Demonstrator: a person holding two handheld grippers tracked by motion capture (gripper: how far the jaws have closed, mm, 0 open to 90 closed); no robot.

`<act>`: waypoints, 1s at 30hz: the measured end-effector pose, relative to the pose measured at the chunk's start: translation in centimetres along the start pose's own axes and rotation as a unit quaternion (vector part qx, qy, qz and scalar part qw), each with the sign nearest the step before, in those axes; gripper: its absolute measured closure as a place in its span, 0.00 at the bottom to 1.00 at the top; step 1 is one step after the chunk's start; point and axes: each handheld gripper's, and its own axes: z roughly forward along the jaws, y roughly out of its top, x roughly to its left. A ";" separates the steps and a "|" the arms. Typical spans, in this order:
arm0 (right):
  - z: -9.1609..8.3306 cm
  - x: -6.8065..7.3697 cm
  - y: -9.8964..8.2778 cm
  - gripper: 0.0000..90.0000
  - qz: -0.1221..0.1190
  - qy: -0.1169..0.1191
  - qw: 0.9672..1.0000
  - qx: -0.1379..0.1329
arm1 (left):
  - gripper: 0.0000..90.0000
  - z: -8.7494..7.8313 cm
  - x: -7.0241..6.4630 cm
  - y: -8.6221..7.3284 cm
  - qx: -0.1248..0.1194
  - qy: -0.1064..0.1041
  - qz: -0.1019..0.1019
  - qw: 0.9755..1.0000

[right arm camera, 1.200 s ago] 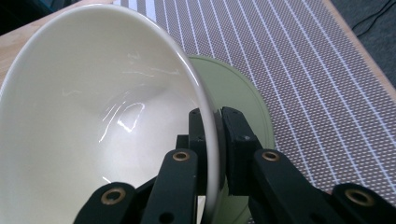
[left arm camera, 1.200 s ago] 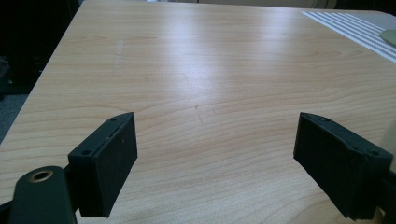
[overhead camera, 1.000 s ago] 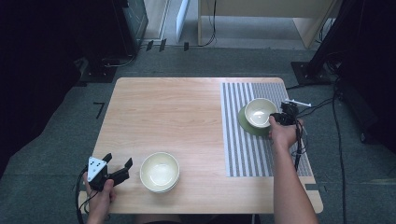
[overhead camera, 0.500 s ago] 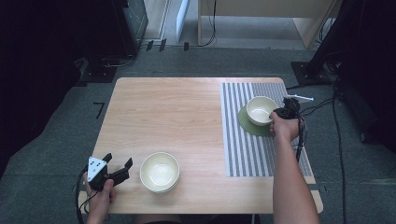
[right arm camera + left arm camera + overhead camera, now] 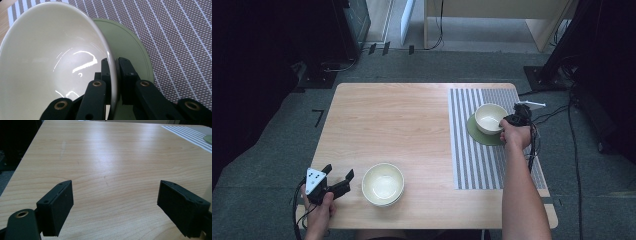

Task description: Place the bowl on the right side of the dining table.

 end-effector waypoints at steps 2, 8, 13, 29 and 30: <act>0.1 0.0 0.0 0.93 0.000 -0.002 1.000 0.002 | 0.15 0.0 0.0 0.0 0.000 0.000 -0.001 1.000; 0.1 -0.1 0.0 0.93 0.003 -0.001 1.000 0.002 | 0.15 0.0 0.0 0.0 0.000 0.000 0.000 1.000; 0.2 -0.3 0.0 0.93 0.010 0.002 1.000 0.004 | 0.15 0.0 0.0 0.0 0.000 0.000 0.000 1.000; -0.4 -1.1 0.0 0.83 0.018 0.023 1.000 -0.004 | 0.15 0.0 0.0 0.0 0.000 0.000 0.001 1.000; -0.4 -1.2 0.0 0.81 0.018 0.025 1.000 -0.005 | 0.15 0.0 -0.1 0.0 0.000 0.000 0.001 1.000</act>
